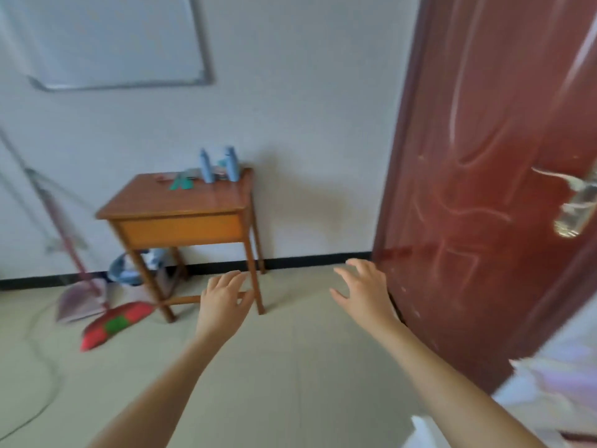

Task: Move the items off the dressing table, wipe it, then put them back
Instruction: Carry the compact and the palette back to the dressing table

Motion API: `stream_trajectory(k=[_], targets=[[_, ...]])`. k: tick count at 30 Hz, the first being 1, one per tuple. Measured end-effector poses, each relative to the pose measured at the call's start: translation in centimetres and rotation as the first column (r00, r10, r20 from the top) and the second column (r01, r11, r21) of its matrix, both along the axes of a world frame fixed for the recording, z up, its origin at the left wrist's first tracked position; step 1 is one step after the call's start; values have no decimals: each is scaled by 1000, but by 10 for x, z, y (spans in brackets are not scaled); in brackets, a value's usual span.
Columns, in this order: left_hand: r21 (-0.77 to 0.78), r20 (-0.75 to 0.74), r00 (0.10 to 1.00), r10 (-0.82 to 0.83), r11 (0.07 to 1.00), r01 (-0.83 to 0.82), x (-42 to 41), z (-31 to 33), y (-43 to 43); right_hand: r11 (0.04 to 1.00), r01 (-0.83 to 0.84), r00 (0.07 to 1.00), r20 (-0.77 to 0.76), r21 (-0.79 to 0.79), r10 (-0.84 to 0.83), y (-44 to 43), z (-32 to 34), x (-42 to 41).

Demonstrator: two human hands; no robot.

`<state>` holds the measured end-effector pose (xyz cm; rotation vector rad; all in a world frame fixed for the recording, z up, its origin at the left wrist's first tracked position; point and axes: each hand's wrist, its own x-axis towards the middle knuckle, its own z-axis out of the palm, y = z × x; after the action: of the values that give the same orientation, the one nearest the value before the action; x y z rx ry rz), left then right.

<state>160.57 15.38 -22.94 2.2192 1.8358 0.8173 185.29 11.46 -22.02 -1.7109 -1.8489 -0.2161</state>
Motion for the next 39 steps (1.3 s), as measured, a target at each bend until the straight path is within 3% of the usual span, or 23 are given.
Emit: stream_trajectory(k=[8,13,20,29,39], targets=[[85,95,949,302,947,-310,-165,50,1,950,-289,954,116,116,276,51,56,-149],[151,62,945,320,933,-325,-270,81,16,921,-376,924,115,105,364,100,86,-248],[247,65,922,382,889,-386,-397,113,38,876,-469,867,248,113,432,151,109,-372],[231,182,910,372,884,-407,-456,113,95,894,-446,873,237,36,426,233,134,-431],[254,52,936,349,902,-350,-481,136,252,896,-442,871,258,38,418,390,161,-450]])
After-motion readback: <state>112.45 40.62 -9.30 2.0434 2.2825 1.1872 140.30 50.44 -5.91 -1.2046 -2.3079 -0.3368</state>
